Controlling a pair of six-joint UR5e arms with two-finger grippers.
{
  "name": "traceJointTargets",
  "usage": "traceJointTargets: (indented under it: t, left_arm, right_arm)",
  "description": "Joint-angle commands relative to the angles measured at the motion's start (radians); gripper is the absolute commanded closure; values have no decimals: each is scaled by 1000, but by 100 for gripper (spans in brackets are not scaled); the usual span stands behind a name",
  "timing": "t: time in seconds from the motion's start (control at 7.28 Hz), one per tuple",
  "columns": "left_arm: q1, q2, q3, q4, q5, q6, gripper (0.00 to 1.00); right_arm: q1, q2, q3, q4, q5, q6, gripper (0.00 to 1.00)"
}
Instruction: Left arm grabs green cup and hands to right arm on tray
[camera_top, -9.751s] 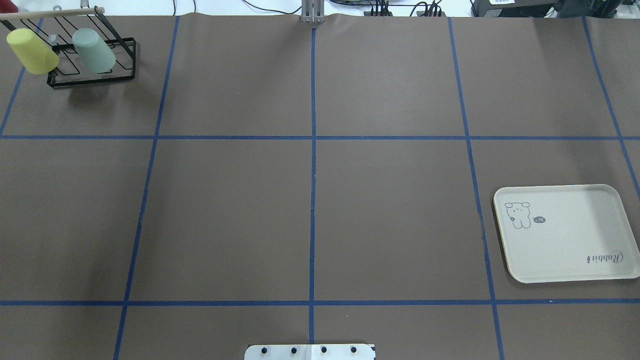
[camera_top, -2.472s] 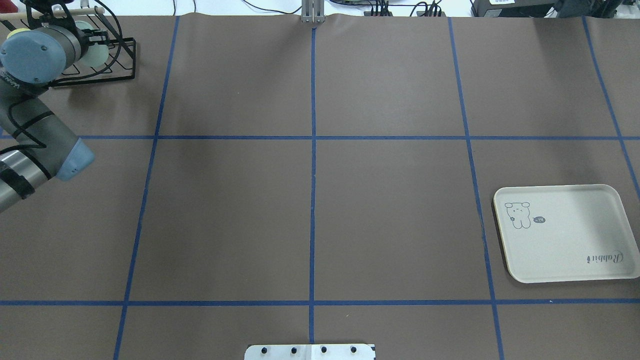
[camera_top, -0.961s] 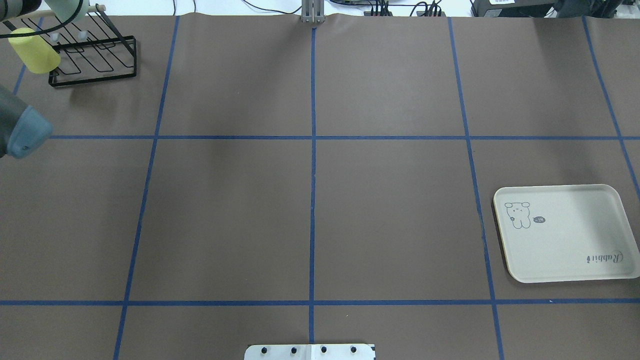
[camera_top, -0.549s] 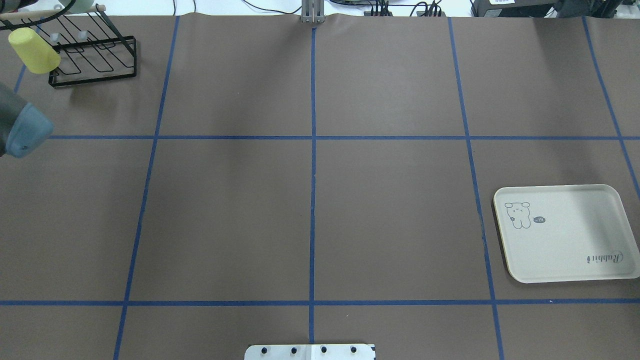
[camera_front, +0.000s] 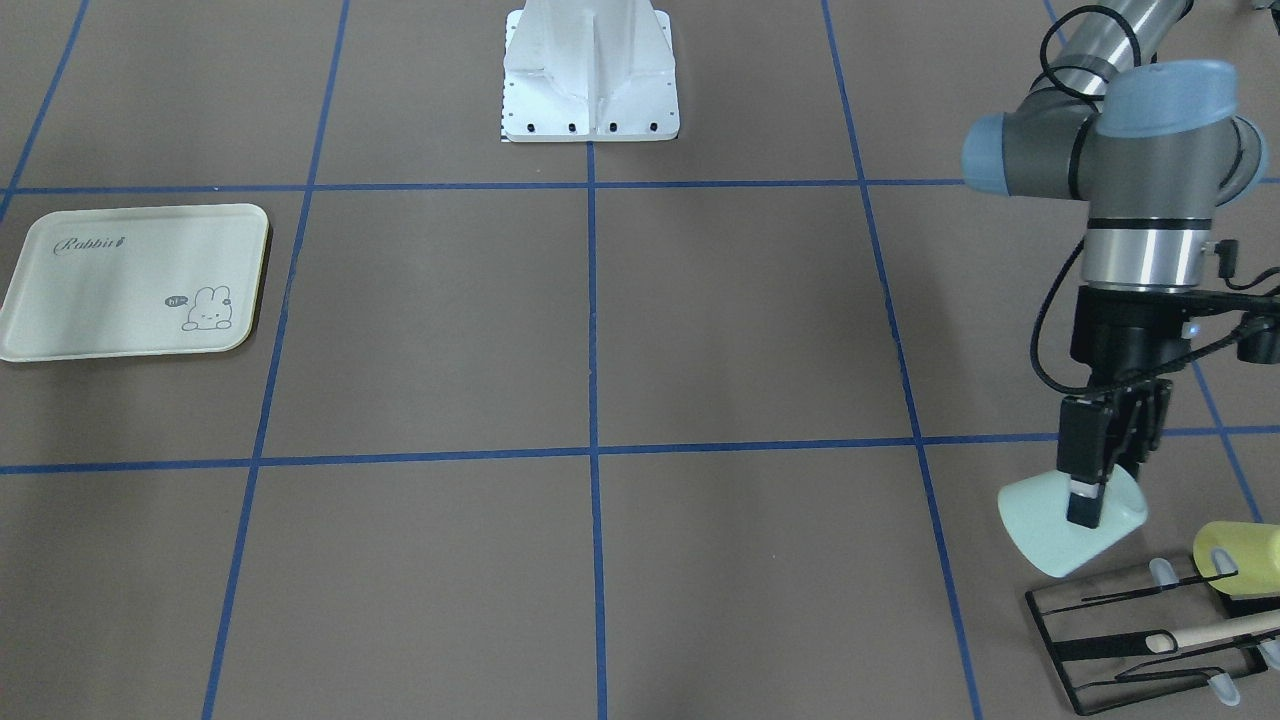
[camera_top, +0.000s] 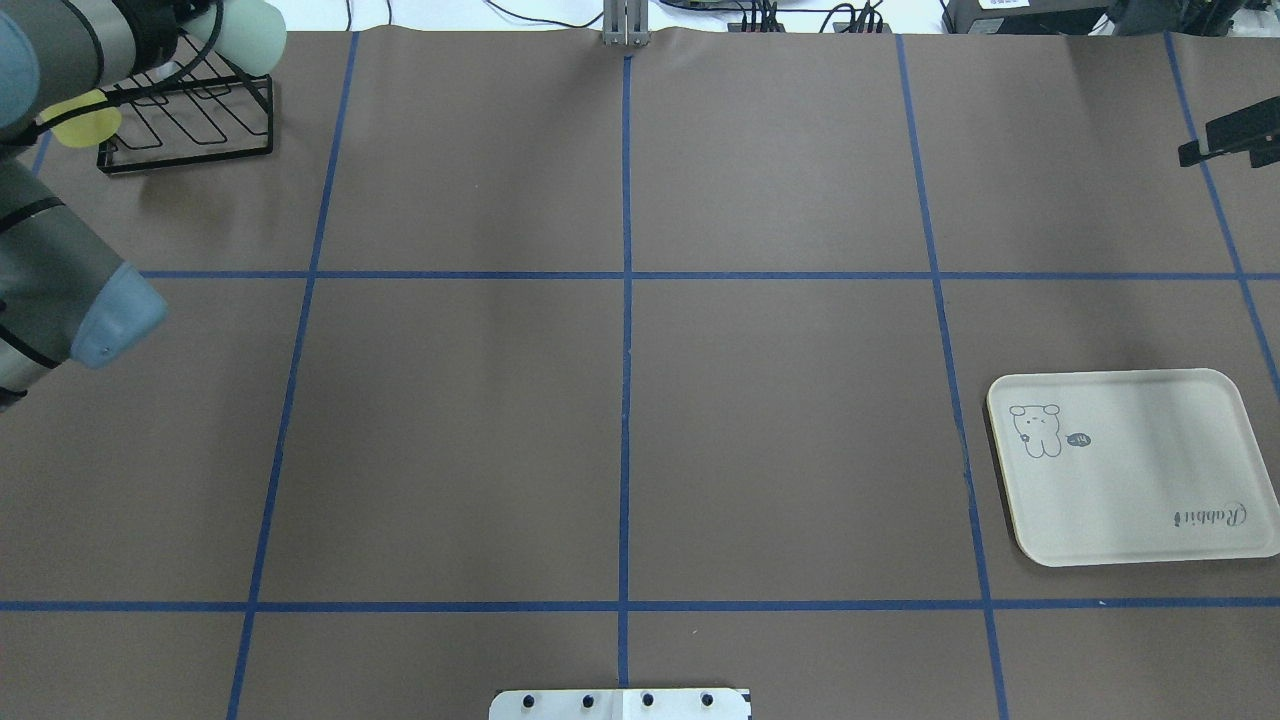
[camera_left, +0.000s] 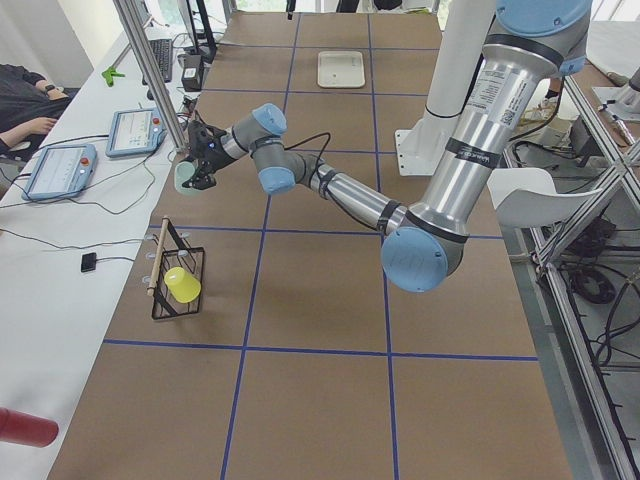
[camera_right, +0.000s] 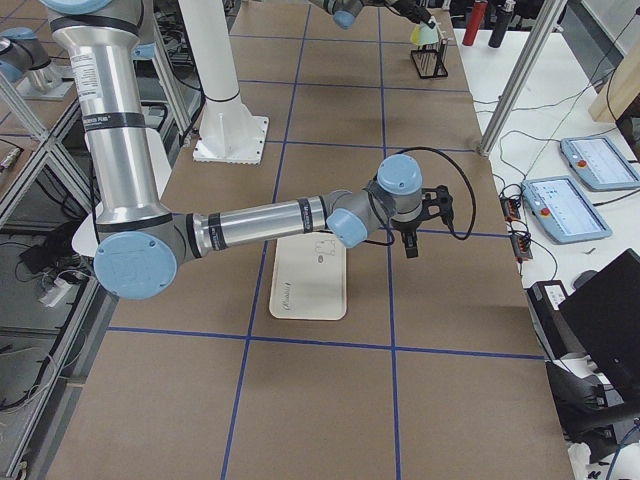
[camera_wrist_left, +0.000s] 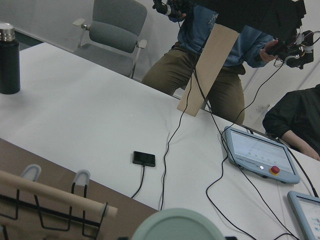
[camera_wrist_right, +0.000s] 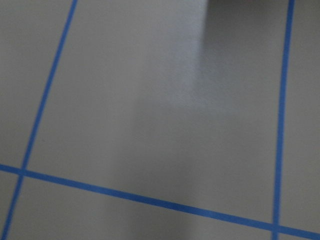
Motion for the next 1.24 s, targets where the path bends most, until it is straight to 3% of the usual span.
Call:
traceJointTargets:
  t: [0.0,0.41,0.55,0.82,1.1]
  left_arm:
    - [115,-4,-74,1,0,-283,83]
    - [209,-10,-223,-1,-5,-669,83]
    - [243,-10,-265,4,-59,-724,83]
    - [252,-25,-299,-4,-267,-917,83]
    - [254,-75,-303,-8,-328,-1034,83]
  right_arm:
    - [-98,58,1,225,16,374,1]
    - [-218,182,12,409,4,800,1]
    - [-264,231,16,432,4,857,1]
    - [-342,282,79,434,4,884,1]
    - [-398,314,131,437,2,881,1]
